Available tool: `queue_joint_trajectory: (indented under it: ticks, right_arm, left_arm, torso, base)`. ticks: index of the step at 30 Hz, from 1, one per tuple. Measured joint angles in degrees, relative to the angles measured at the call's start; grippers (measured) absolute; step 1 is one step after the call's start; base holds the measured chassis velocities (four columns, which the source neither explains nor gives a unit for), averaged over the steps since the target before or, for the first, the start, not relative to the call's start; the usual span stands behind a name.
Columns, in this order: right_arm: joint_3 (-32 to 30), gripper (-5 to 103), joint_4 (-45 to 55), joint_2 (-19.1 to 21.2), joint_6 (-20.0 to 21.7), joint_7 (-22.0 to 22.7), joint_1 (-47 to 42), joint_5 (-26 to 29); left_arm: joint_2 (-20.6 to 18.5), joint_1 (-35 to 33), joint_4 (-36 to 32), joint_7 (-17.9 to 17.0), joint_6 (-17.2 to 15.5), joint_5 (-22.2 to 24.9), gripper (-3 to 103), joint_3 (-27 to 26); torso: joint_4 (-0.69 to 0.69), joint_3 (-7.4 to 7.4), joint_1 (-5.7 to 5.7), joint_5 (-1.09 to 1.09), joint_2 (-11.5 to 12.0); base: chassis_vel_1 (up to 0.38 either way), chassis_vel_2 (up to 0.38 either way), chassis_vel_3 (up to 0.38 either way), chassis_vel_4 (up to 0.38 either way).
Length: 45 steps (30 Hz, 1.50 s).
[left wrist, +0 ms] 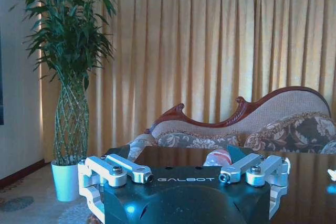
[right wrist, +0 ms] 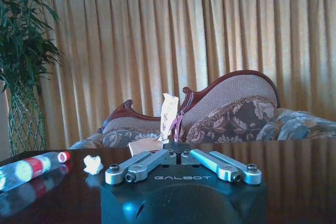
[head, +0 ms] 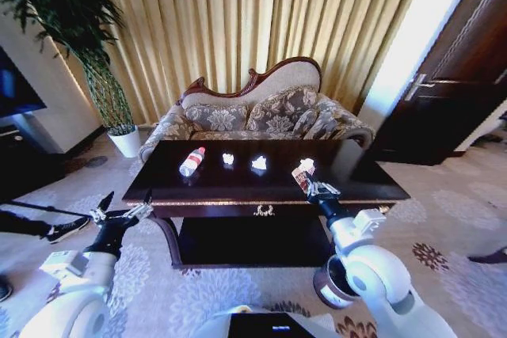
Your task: Move to the front of the table and place the trash on the table into the trash bin.
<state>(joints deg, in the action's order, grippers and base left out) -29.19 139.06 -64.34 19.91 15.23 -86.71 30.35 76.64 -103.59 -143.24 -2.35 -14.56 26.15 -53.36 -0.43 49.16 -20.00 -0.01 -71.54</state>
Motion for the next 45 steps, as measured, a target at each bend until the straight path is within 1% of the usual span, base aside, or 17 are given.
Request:
queue_joint_trajectory:
  ticks: [9, 17, 20, 22, 24, 26, 28, 30, 32, 33, 34, 35, 38, 39, 42, 43, 45]
  right_arm:
    - [0.13, 0, -0.02, -0.62, -0.32, -0.05, -0.67, -1.19]
    - [-0.17, 0, -2.86, -1.1, -0.56, -1.31, -1.44, -2.68]
    - [-0.51, 0, -10.93, -1.53, -1.28, -2.01, -0.43, -3.74]
    - [-0.54, 0, -12.9, -1.63, -1.73, -2.22, -0.06, -4.17]
    - [-0.57, 0, -22.79, -2.3, -4.2, -2.95, 2.41, -6.3]
    - [-0.38, 0, -30.93, -2.98, -5.34, -3.32, 4.59, -6.31]
    - [-0.27, 0, -33.2, -3.18, -5.58, -3.41, 5.26, -6.1]
    - [0.21, 0, -42.76, -4.02, -7.15, -3.47, 8.84, -6.36]
    - [0.33, 0, -48.03, -4.36, -8.03, -3.47, 11.11, -6.69]
    - [0.38, 0, -52.77, -4.45, -8.68, -3.44, 13.07, -6.86]
    - [0.38, 0, -52.77, -4.45, -8.68, -3.44, 13.07, -6.86]
    - [0.43, 0, -55.84, -4.44, -9.07, -3.42, 14.46, -6.92]
    - [0.55, 0, -63.9, -3.8, -9.65, -3.36, 18.71, -7.22]
    - [0.55, 0, -63.9, -3.8, -9.65, -3.36, 18.71, -7.22]
    - [0.57, 0, -71.4, -2.66, -10.14, -3.21, 23.4, -7.91]
    - [0.57, 0, -71.4, -2.66, -10.14, -3.21, 23.4, -7.91]
    - [0.48, 0, -76.42, -1.98, -10.72, -3.1, 26.21, -8.63]
  left_arm:
    - [-0.01, -0.09, 0.0, 0.05, 0.34, 0.03, 100, 0.0]
    - [0.15, -0.41, 0.0, 0.24, 1.16, 0.03, 100, -0.11]
    - [0.15, -0.3, 0.0, 0.28, 1.21, 0.03, 100, -0.16]
    - [0.15, -0.28, 0.0, 0.29, 1.24, 0.04, 100, -0.18]
    - [0.19, -0.22, 0.0, 0.29, 1.36, 0.06, 100, -0.35]
    - [0.22, -0.21, 0.0, 0.29, 1.39, 0.1, 100, -0.56]
    - [0.21, -0.19, 0.0, 0.3, 1.39, 0.13, 100, -0.62]
    - [0.13, -0.01, 0.0, 0.31, 1.4, 0.23, 100, -0.79]
    - [0.09, 0.09, 0.0, 0.31, 1.4, 0.27, 100, -0.81]
    - [0.06, 0.09, 0.0, 0.31, 1.41, 0.29, 100, -0.84]
    - [0.06, 0.09, 0.0, 0.31, 1.41, 0.29, 100, -0.84]
    - [0.05, 0.07, 0.0, 0.32, 1.43, 0.3, 100, -0.87]
    - [0.05, -0.07, 0.0, 0.34, 1.57, 0.63, 100, -1.35]
    - [0.05, -0.07, 0.0, 0.34, 1.57, 0.63, 100, -1.35]
    - [-0.01, -0.17, 0.0, 0.81, 1.71, 1.3, 100, -2.12]
    - [-0.01, -0.17, 0.0, 0.81, 1.71, 1.3, 100, -2.12]
    - [-0.05, -0.24, 0.0, 0.89, 1.86, 1.51, 100, -2.43]
  torso:
    - [0.0, 0.0, 0.0, 0.0, 0.0]
    - [0.0, 0.01, -0.01, 0.0, 0.0]
    - [0.0, 0.03, -0.06, 0.0, 0.03]
    - [0.0, 0.03, -0.07, 0.0, 0.03]
    - [0.0, 0.03, -0.06, 0.01, 0.04]
    - [0.0, 0.02, -0.05, 0.01, 0.03]
    - [0.0, 0.02, -0.05, 0.01, 0.03]
    - [0.0, 0.02, -0.04, 0.02, 0.02]
    - [0.01, 0.02, -0.04, 0.0, 0.02]
    - [0.01, 0.02, -0.04, 0.01, 0.02]
    - [0.01, 0.02, -0.04, 0.01, 0.02]
    - [-0.01, 0.02, -0.05, 0.01, 0.02]
    - [0.0, 0.02, -0.04, 0.01, 0.02]
    - [0.0, 0.02, -0.04, 0.01, 0.02]
    - [0.0, 0.02, -0.03, 0.01, 0.02]
    - [0.0, 0.02, -0.03, 0.01, 0.02]
    - [0.01, 0.02, -0.03, 0.0, 0.01]
  base:
    - [0.188, -0.18, -0.19, 0.165]
    - [0.04, -0.041, -0.037, 0.029]
    - [0.0, 0.0, 0.0, 0.0]
    - [0.0, 0.0, 0.0, 0.0]
    - [0.0, 0.0, 0.0, 0.0]
    - [0.0, 0.0, 0.0, 0.0]
    - [0.0, 0.0, 0.0, 0.0]
    - [0.0, 0.0, 0.0, 0.0]
    - [0.0, 0.0, 0.0, 0.0]
    - [0.0, 0.0, 0.0, 0.0]
    - [0.0, 0.0, 0.0, 0.0]
    - [0.0, 0.0, 0.0, 0.0]
    - [0.0, 0.0, 0.0, 0.0]
    - [0.0, 0.0, 0.0, 0.0]
    - [0.0, 0.0, 0.0, 0.0]
    - [0.0, 0.0, 0.0, 0.0]
    - [0.0, 0.0, 0.0, 0.0]
